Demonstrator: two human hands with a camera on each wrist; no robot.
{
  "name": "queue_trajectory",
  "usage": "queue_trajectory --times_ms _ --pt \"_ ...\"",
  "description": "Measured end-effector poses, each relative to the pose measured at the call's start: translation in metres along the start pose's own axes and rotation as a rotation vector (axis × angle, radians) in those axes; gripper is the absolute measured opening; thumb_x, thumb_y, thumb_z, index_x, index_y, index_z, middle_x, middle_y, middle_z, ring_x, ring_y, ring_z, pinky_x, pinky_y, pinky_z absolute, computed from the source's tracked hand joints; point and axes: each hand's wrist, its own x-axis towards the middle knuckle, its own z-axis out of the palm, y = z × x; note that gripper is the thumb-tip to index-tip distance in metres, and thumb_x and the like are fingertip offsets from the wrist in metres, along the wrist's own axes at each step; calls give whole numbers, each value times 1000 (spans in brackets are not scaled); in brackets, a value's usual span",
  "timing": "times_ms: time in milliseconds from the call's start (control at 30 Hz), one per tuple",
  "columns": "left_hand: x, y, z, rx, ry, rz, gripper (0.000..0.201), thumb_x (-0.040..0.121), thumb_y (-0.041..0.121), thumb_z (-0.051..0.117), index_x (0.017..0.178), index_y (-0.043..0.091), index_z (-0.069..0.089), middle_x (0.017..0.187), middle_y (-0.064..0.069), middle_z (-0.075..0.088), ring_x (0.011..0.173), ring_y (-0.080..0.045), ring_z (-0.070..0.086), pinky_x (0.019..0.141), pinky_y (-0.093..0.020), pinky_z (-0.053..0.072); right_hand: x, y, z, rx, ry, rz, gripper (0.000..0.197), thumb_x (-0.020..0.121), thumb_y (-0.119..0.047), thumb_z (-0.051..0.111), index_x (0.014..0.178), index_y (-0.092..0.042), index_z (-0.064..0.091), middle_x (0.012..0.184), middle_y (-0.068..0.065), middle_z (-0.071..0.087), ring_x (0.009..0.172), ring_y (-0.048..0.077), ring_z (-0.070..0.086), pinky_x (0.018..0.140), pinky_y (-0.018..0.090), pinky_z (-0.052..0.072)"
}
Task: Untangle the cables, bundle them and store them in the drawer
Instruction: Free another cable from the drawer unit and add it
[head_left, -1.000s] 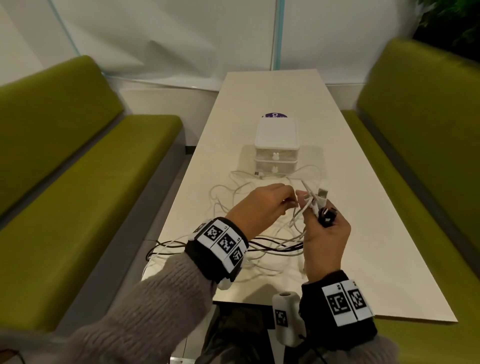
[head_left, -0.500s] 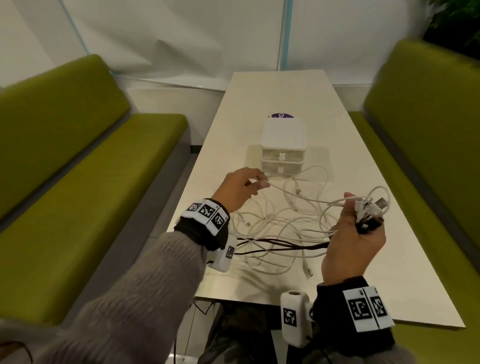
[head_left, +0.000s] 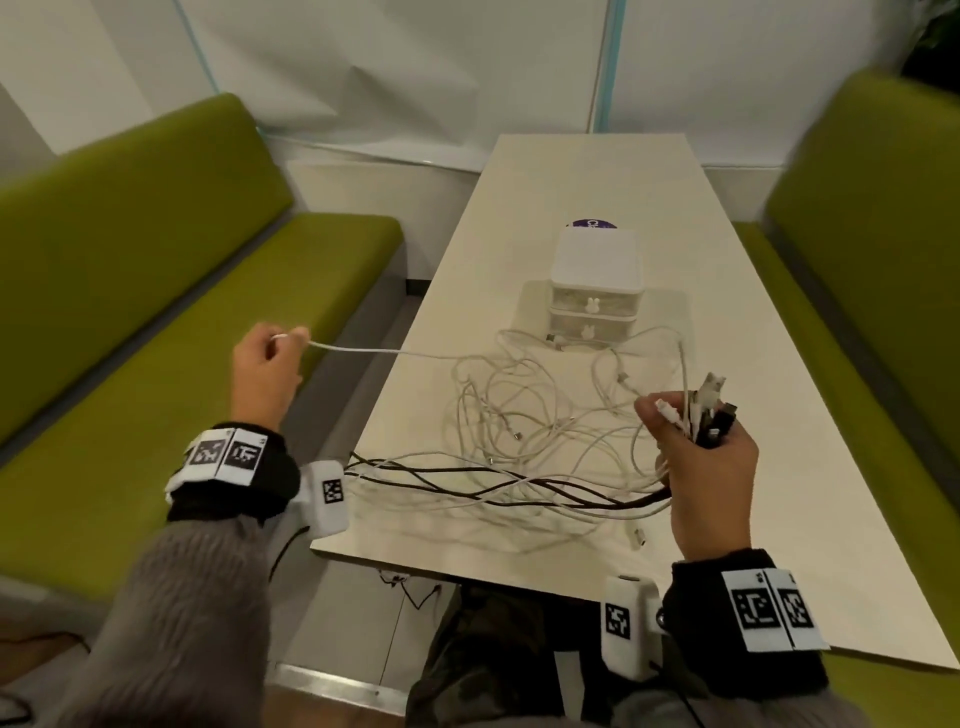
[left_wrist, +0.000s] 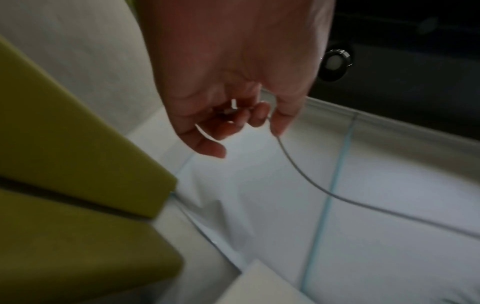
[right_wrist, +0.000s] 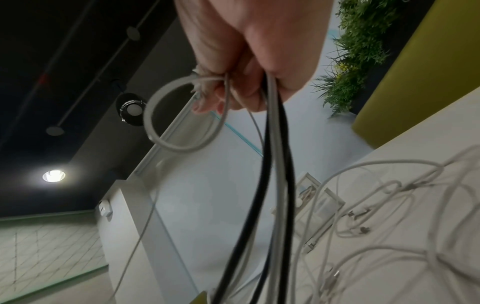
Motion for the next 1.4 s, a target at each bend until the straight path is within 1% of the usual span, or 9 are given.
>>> queue_trajectory --times_ms 133,267,400,533,700,900,1133,1300,1400 --pt "17 -70 -34 259 265 -228 20 87 14 53 72 2 51 78 -22 51 76 -37 53 75 -49 44 -2 -1 1 37 -62 1 18 60 -35 78 69 -25 66 61 -7 54 51 6 44 51 20 39" --pt "-1 -80 -17 579 90 -480 35 87 22 58 115 1 52 132 -31 37 124 -43 32 102 -49 28 -7 1 14 33 -99 32 26 64 -40 76 70 -21 59 51 -10 50 47 6 42 46 20 36" --pt "-43 -23 26 505 -19 -35 45 91 23 55 131 8 43 142 -18 36 134 -34 26 111 -44 19 -21 7 33 -6 -189 81 24 80 -22 72 67 -16 54 49 -6 46 44 10 36 43 23 30" --pt "-110 61 59 9 -318 537 38 96 28 43 133 17 46 138 1 46 133 -11 33 108 -20 22 -29 12 42 -41 -221 101 24 82 -19 73 68 -13 55 49 -6 47 45 10 39 45 22 33" --pt "-137 90 80 -73 -959 313 42 87 50 50 123 28 54 115 13 62 110 1 56 95 -23 44 -32 10 42 -68 -189 45 22 81 -8 73 65 -9 57 44 -10 53 41 2 46 44 15 37" --pt "-123 63 60 -377 -875 37 33 101 18 35 99 1 63 76 -16 66 63 -28 63 61 -27 53 -29 9 35 -23 -142 87 17 90 -17 63 74 -12 65 49 -8 53 43 8 37 41 16 30" --pt "-78 -4 13 -684 -382 -219 20 98 15 42 102 8 60 55 6 56 47 -4 49 62 -18 53 -16 16 26 72 36 121 21 94 -25 58 82 -9 65 58 -1 66 35 7 31 36 19 25" --pt "-72 -19 23 -403 -534 -46 16 95 7 47 93 5 62 59 -5 61 55 -18 55 58 -22 51 -15 16 24 116 74 101 15 94 -21 59 94 -8 68 67 -2 71 37 8 28 38 21 25" --pt "-72 -23 22 -19 -694 223 30 95 2 43 87 27 57 65 2 58 62 -21 51 63 -28 45 -10 14 16 139 112 96 13 95 -19 58 94 -11 68 68 -4 70 37 6 27 39 20 23"
